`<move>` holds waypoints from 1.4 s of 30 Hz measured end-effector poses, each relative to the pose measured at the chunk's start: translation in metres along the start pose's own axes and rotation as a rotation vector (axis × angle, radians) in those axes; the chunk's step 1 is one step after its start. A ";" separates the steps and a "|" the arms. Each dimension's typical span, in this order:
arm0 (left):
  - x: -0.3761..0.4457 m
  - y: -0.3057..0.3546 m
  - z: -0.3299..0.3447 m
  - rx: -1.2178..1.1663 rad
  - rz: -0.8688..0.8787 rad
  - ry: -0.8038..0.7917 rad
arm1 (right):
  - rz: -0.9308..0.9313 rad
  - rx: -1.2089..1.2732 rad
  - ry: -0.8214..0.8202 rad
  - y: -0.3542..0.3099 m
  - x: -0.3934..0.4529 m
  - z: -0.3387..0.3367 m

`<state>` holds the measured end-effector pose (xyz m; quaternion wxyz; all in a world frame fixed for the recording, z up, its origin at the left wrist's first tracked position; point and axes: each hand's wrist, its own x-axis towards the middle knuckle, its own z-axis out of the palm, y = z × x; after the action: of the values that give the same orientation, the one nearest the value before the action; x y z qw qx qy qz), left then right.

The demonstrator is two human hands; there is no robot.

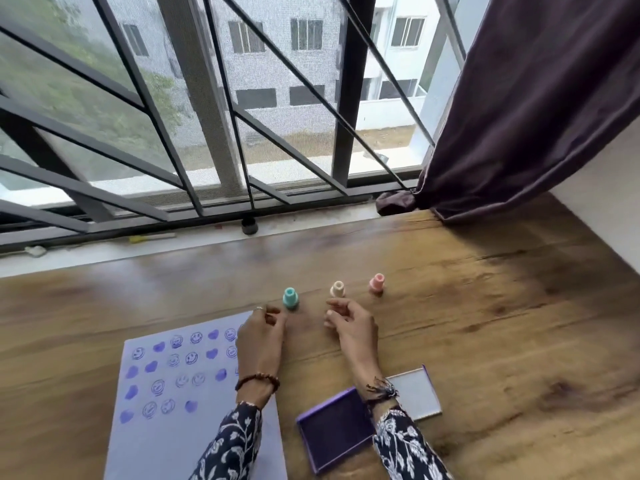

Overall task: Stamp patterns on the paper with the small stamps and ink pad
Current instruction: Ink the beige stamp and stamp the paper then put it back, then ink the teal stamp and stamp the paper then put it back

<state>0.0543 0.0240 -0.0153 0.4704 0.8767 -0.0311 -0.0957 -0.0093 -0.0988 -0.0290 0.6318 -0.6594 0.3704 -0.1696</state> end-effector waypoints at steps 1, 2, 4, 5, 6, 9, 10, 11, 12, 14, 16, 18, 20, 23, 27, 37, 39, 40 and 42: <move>0.005 0.000 -0.002 0.058 0.032 -0.005 | 0.003 -0.014 -0.033 -0.002 0.001 0.008; 0.010 0.000 -0.002 0.116 0.066 -0.022 | 0.000 -0.048 -0.057 -0.005 0.003 0.015; 0.016 0.002 0.000 0.173 0.120 -0.045 | -0.031 -0.157 -0.086 -0.010 0.007 0.028; 0.018 0.003 0.002 0.177 0.134 -0.050 | -0.050 -0.206 -0.099 -0.013 0.008 0.032; 0.020 0.004 0.004 0.172 0.142 -0.053 | -0.062 -0.233 -0.110 -0.015 0.009 0.034; 0.019 0.004 0.005 0.059 0.096 -0.070 | -0.062 -0.229 -0.136 -0.019 0.007 0.036; 0.017 0.003 0.003 -0.001 0.079 -0.081 | -0.058 -0.208 -0.147 -0.019 0.005 0.035; 0.014 0.002 0.001 -0.051 0.079 -0.090 | -0.057 -0.171 -0.163 -0.020 0.000 0.032; 0.010 0.001 -0.002 -0.095 0.088 -0.105 | -0.059 -0.123 -0.180 -0.020 -0.005 0.028; 0.001 -0.003 -0.009 -0.242 0.092 -0.166 | -0.059 -0.049 -0.190 -0.021 -0.017 0.019; -0.010 -0.004 -0.017 -0.474 0.048 -0.254 | -0.036 0.034 -0.184 -0.022 -0.032 0.008; -0.022 -0.005 -0.024 -0.711 -0.063 -0.367 | 0.003 0.147 -0.206 -0.025 -0.050 -0.001; -0.037 -0.006 -0.030 -0.846 -0.168 -0.482 | -0.003 0.186 -0.245 -0.025 -0.069 -0.011; -0.059 -0.009 -0.038 -0.890 -0.218 -0.543 | -0.042 0.131 -0.279 -0.026 -0.094 -0.023; -0.079 -0.009 -0.047 -0.857 -0.157 -0.548 | -0.085 0.010 -0.207 -0.027 -0.118 -0.028; -0.095 -0.017 -0.064 -0.606 0.022 -0.597 | 0.339 0.838 -0.005 -0.021 -0.155 -0.038; -0.097 -0.025 -0.066 -0.571 0.010 -0.612 | 0.356 0.918 -0.025 -0.016 -0.160 -0.042; -0.097 -0.029 -0.066 -0.558 -0.001 -0.622 | 0.360 0.928 -0.025 -0.013 -0.162 -0.043; -0.098 -0.037 -0.066 -0.548 -0.029 -0.634 | 0.370 0.893 -0.010 -0.010 -0.165 -0.045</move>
<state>-0.0294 0.1129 0.0037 0.6520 0.6466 -0.1355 -0.3722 -0.1476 -0.0156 0.0271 0.8745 -0.2477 0.3695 -0.1934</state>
